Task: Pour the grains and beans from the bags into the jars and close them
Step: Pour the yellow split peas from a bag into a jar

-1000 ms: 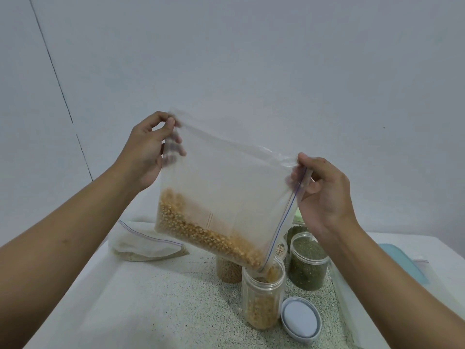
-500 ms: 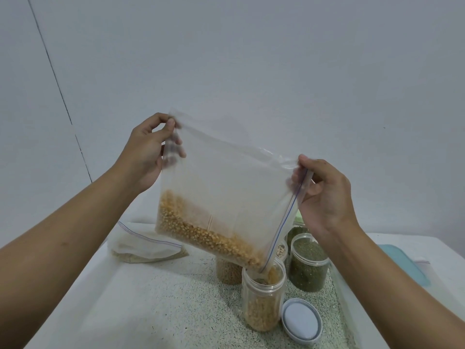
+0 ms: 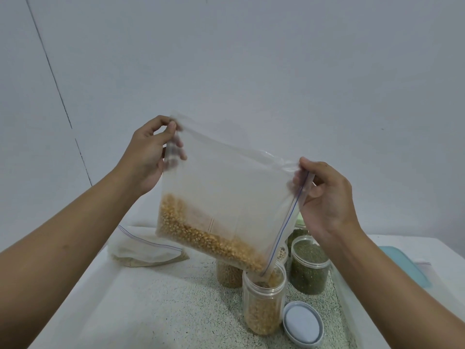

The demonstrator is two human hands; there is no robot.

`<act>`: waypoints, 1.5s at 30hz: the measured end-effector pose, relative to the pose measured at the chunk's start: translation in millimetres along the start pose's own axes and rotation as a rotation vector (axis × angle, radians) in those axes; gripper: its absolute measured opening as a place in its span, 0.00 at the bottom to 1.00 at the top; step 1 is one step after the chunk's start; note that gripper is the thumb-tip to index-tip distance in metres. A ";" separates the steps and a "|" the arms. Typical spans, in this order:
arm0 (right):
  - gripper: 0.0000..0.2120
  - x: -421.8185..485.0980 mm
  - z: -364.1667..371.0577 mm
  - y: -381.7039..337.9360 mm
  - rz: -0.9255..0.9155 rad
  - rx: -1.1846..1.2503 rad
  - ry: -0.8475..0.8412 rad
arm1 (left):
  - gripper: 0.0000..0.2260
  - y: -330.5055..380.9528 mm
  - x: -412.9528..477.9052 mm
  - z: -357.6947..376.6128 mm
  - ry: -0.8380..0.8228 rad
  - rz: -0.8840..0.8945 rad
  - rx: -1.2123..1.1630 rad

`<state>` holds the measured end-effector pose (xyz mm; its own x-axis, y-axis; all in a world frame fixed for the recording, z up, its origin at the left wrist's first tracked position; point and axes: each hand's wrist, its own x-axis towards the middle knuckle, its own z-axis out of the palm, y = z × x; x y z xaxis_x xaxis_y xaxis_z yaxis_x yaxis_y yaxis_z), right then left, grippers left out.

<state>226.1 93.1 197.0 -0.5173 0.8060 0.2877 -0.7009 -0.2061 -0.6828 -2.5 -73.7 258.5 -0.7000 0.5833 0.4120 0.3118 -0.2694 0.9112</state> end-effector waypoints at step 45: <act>0.04 5.5 -6.4 5.5 0.030 0.044 0.035 | 0.10 -0.1 4.5 2.7 -0.021 0.019 0.015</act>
<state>222.6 100.0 190.5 -0.5217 0.8177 0.2432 -0.7066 -0.2544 -0.6603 -3.9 -69.0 260.2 -0.6806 0.5940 0.4290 0.3348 -0.2687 0.9032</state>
